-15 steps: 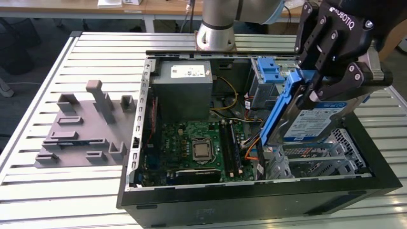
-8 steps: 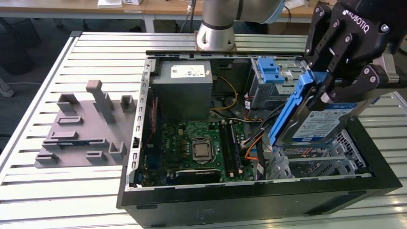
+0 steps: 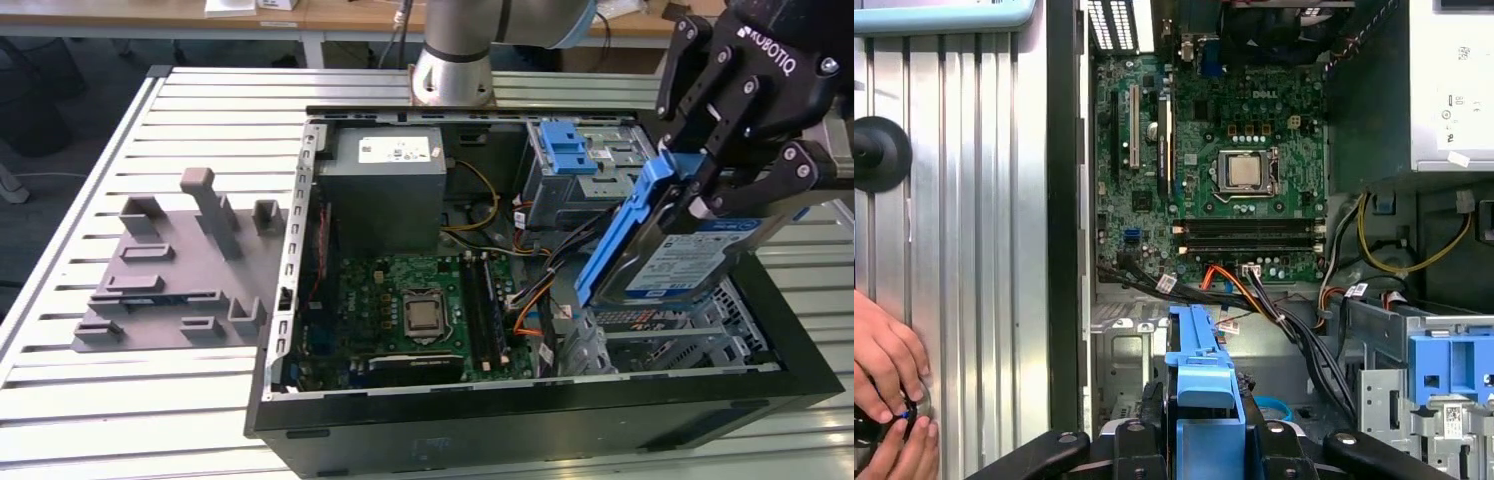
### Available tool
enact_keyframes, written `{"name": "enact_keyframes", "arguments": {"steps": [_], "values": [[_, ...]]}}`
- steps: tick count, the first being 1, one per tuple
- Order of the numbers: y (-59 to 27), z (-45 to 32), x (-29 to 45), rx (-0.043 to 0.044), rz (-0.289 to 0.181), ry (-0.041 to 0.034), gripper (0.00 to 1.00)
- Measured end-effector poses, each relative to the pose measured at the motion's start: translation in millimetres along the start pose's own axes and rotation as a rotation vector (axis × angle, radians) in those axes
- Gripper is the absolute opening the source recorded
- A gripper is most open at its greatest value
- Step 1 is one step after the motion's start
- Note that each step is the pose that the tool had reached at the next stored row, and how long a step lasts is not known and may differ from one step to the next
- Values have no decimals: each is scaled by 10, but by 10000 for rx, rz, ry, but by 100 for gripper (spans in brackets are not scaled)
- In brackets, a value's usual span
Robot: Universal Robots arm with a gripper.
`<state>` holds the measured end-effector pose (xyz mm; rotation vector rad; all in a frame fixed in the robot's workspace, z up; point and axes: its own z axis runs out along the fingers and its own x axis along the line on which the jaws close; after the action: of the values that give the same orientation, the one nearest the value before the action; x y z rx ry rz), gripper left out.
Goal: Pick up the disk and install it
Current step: 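Insert the disk into the insertion slot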
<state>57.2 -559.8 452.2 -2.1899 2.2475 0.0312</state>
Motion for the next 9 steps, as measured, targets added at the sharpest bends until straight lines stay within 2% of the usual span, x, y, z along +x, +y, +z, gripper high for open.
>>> {"name": "enact_keyframes", "arguments": {"steps": [9], "values": [[-47, 31, 12, 0, -5, -1, 36]]}}
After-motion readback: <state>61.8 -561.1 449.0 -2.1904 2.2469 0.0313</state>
